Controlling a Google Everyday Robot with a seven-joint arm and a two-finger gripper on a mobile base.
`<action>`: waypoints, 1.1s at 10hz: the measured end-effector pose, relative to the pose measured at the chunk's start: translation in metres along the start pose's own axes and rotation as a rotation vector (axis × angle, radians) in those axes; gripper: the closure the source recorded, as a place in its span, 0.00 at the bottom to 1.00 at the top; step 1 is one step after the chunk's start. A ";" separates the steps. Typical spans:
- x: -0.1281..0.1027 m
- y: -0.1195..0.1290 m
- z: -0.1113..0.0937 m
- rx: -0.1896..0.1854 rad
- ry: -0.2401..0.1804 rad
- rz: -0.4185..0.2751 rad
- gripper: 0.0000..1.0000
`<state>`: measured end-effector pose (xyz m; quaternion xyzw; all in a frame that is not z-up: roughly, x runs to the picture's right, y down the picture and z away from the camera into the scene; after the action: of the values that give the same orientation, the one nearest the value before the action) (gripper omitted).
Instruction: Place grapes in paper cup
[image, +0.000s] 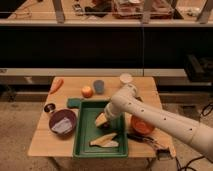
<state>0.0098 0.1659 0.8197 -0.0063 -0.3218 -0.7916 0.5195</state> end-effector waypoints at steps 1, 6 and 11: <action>-0.001 -0.005 0.004 0.025 -0.003 -0.005 0.20; -0.002 -0.022 0.042 -0.026 -0.018 -0.015 0.35; 0.001 -0.011 0.046 -0.227 0.015 0.007 0.84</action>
<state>-0.0142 0.1917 0.8505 -0.0603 -0.2259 -0.8210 0.5208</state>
